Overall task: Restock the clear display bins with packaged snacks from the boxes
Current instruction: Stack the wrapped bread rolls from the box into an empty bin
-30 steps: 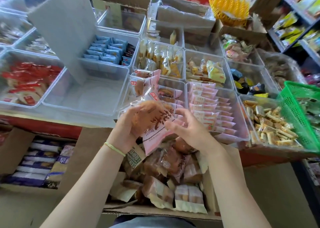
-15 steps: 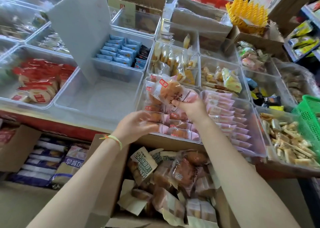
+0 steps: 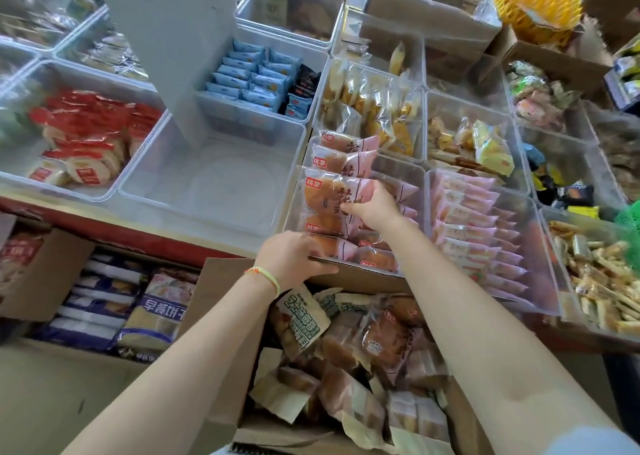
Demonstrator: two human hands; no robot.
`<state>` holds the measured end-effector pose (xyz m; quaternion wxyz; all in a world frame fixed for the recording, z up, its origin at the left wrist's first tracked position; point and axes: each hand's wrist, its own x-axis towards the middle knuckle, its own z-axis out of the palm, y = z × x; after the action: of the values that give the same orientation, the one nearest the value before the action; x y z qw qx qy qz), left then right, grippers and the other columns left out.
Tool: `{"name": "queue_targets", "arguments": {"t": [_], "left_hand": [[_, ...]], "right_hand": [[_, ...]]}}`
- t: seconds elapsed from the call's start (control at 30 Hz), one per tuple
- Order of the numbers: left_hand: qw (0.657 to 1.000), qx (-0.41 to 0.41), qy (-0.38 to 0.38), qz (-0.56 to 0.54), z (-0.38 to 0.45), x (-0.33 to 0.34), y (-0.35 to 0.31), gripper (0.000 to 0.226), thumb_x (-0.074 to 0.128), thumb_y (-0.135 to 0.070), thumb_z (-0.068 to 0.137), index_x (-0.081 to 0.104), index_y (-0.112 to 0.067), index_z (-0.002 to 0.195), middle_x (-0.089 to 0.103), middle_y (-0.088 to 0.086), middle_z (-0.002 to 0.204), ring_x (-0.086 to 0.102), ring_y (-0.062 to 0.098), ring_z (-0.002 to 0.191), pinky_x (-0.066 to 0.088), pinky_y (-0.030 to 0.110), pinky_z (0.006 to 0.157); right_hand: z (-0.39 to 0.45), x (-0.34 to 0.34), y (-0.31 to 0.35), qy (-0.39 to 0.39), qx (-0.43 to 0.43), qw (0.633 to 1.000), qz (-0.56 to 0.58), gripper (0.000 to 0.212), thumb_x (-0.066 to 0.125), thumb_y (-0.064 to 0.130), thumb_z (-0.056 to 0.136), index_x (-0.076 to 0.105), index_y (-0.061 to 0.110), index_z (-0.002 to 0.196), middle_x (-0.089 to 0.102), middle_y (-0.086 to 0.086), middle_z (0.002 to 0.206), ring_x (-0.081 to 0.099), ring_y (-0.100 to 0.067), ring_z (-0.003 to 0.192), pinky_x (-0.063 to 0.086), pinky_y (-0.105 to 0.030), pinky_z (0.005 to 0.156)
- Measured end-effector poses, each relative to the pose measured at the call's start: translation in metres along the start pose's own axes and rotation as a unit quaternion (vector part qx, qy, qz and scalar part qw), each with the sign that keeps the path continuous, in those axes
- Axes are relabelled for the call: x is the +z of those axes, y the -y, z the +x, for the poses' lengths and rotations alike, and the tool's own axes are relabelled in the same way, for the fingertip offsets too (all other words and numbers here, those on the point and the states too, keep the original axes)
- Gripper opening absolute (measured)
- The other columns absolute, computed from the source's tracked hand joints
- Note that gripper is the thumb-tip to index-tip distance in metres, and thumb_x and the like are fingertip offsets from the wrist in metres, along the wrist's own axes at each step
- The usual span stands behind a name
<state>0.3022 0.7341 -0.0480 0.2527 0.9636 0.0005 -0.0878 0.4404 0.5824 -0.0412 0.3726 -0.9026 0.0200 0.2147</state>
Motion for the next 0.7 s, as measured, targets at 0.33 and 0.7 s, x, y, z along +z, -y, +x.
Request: {"name": "queue_targets", "arguments": {"t": [0.33, 0.7], "left_hand": [[0.998, -0.002, -0.059, 0.003, -0.007, -0.004, -0.007, 0.032, 0.070, -0.053, 0.082, 0.075, -0.022, 0.092, 0.068, -0.002, 0.093, 0.060, 0.019, 0.087, 0.049, 0.029, 0.072], [0.980, -0.061, -0.181, 0.057, -0.036, 0.025, -0.058, 0.032, 0.053, -0.038, 0.095, 0.056, -0.016, 0.072, 0.062, 0.002, 0.075, 0.063, 0.028, 0.074, 0.037, 0.029, 0.056]], "right_hand": [[-0.051, -0.039, 0.019, -0.064, -0.069, 0.994, 0.053, 0.034, 0.066, 0.022, 0.093, 0.054, 0.018, 0.125, 0.061, 0.004, 0.098, 0.063, -0.010, 0.085, 0.058, -0.035, 0.080], [-0.161, -0.043, -0.082, 0.369, 0.068, 0.926, -0.051, 0.038, 0.052, 0.038, 0.103, 0.067, 0.005, 0.112, 0.073, -0.015, 0.103, 0.071, -0.028, 0.093, 0.060, -0.042, 0.084]]}}
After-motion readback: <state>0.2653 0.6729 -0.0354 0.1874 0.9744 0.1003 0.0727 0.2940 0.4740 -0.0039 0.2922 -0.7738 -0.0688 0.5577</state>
